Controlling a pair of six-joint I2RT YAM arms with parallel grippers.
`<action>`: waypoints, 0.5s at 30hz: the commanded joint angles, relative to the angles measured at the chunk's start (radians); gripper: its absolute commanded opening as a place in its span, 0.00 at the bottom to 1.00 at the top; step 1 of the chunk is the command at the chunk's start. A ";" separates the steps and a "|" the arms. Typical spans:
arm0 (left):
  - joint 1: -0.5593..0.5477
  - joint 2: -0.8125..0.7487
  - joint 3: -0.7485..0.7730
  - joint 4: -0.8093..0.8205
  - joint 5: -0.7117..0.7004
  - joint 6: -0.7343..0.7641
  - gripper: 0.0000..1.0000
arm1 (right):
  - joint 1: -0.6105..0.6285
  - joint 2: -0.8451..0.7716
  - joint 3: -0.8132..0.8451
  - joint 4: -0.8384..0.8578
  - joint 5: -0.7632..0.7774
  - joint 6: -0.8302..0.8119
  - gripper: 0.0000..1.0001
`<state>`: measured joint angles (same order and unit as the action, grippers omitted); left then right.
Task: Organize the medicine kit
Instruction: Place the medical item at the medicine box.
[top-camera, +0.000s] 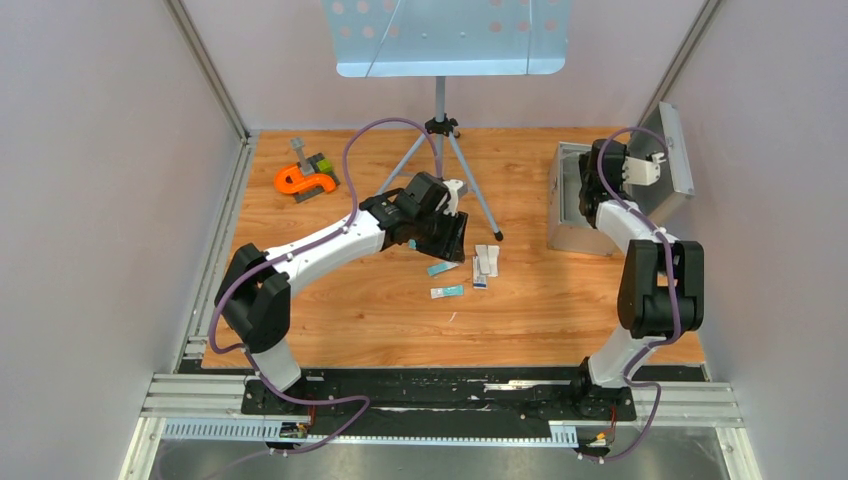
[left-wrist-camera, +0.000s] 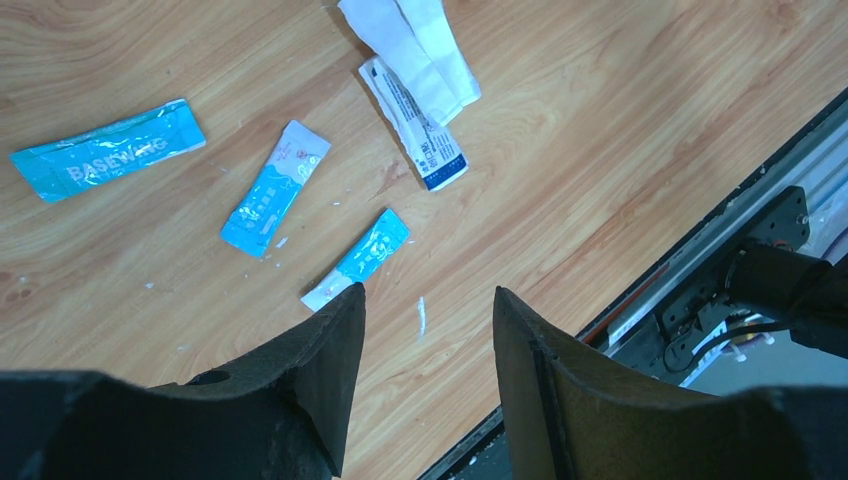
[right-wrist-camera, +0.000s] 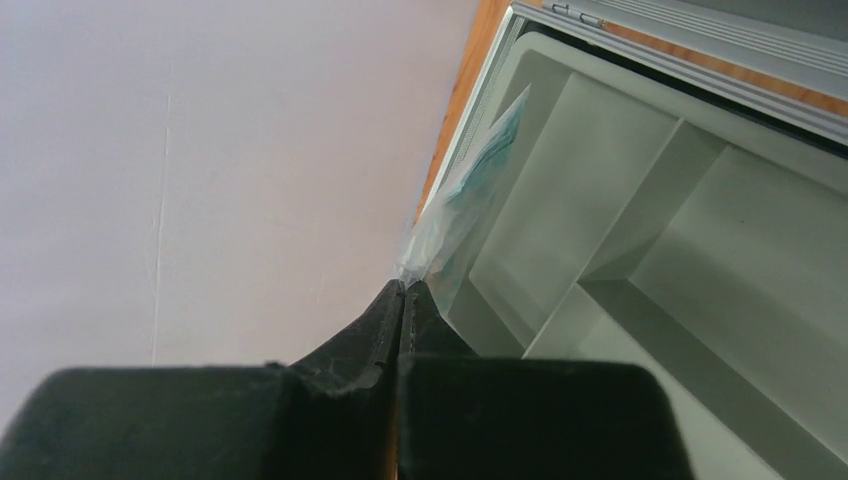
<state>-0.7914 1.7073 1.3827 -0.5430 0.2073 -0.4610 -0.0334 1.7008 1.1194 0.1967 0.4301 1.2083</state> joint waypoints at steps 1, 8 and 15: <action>0.011 -0.046 0.000 0.007 -0.006 0.028 0.58 | -0.006 0.028 0.042 0.041 0.028 0.035 0.00; 0.017 -0.046 -0.008 0.008 -0.005 0.028 0.58 | -0.031 0.037 0.043 0.037 0.006 0.027 0.00; 0.017 -0.038 -0.006 0.014 0.012 0.022 0.58 | -0.040 0.000 0.011 0.060 -0.042 -0.010 0.55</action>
<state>-0.7780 1.7073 1.3808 -0.5430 0.2077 -0.4541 -0.0708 1.7428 1.1252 0.2028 0.4133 1.2095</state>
